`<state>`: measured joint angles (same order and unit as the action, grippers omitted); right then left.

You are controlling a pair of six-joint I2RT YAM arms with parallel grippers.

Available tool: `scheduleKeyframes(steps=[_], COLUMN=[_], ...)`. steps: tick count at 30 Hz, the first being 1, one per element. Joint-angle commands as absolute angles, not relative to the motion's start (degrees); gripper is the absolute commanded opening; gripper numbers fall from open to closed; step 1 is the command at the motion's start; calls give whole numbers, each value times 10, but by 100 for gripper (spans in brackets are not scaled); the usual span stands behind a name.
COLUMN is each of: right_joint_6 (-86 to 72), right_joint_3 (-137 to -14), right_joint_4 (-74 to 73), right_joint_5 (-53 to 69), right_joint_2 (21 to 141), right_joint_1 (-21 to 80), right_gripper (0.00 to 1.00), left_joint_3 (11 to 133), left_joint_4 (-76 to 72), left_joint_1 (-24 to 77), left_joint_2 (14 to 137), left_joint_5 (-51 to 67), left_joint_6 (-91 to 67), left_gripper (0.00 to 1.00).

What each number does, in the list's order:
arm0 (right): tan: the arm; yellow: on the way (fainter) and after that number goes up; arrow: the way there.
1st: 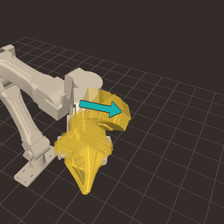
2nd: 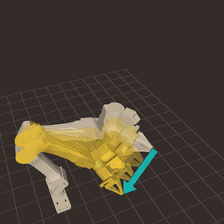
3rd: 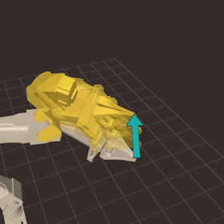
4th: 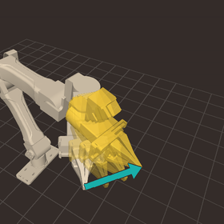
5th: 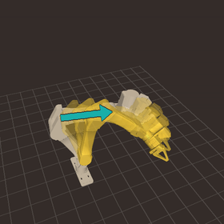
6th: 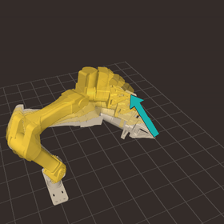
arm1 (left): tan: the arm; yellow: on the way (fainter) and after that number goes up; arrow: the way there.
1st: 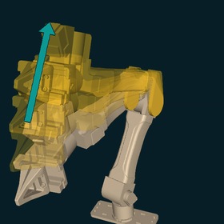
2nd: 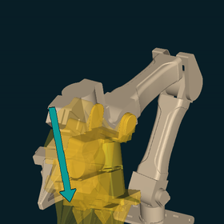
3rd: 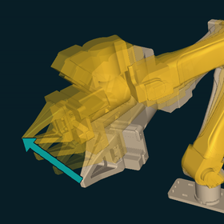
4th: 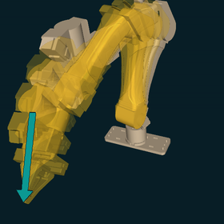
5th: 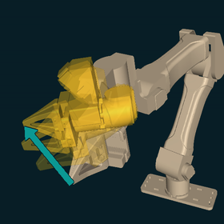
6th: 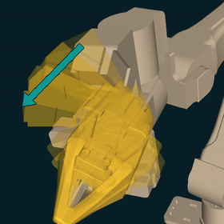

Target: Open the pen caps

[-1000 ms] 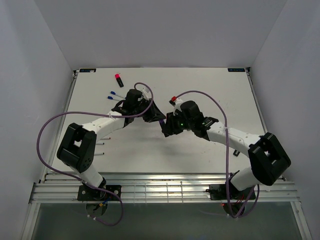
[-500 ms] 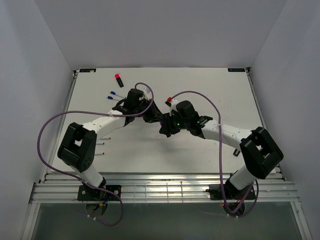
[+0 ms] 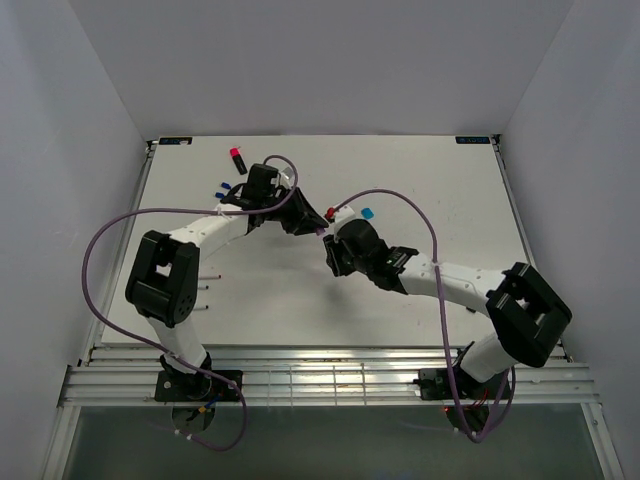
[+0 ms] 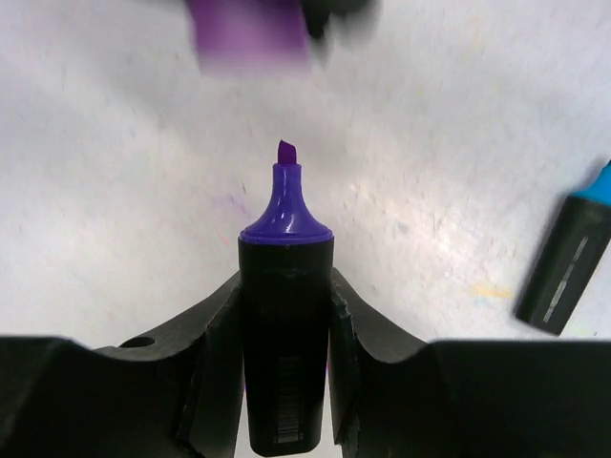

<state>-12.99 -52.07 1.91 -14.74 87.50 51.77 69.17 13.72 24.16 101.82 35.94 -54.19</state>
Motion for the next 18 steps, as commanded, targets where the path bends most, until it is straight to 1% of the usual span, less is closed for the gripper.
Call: scheduleKeyframes(steps=[1, 2, 3, 6, 7, 8, 10, 11, 14, 18], right_joint_6=[-142, -154, -165, -208, -219, -228, -216, -203, -178, -147], right_joint_3=[-458, -448, -434, -415, -410, -409, -423, -434, -495, -551], right_joint_4=[33, 53, 70, 131, 151, 154, 145, 104, 11, -50], right_joint_5=[33, 140, 187, 287, 293, 290, 245, 190, 109, 14], right_joint_2=[835, 833, 833, 838, 836, 834, 835, 837, 862, 899], right_joint_1=[462, 429, 415, 382, 374, 371, 370, 370, 371, 372], right_gripper=[8, 8, 8, 8, 8, 8, 8, 8, 8, 8], left_joint_3=[694, 687, 679, 647, 640, 637, 637, 644, 667, 721], left_joint_4=[53, 46, 36, 10, 6, 4, 6, 11, 48, 115], left_joint_1=[193, 189, 180, 170, 170, 170, 170, 170, 173, 197], left_joint_2=[972, 967, 960, 929, 919, 916, 917, 926, 951, 991], left_joint_5=[363, 363, 364, 355, 349, 348, 352, 357, 350, 300], left_joint_6=[-550, -548, -548, -542, -534, -532, -527, -519, -505, -459], left_gripper=[0, 0, 0, 0, 0, 0, 0, 0, 0, 0])
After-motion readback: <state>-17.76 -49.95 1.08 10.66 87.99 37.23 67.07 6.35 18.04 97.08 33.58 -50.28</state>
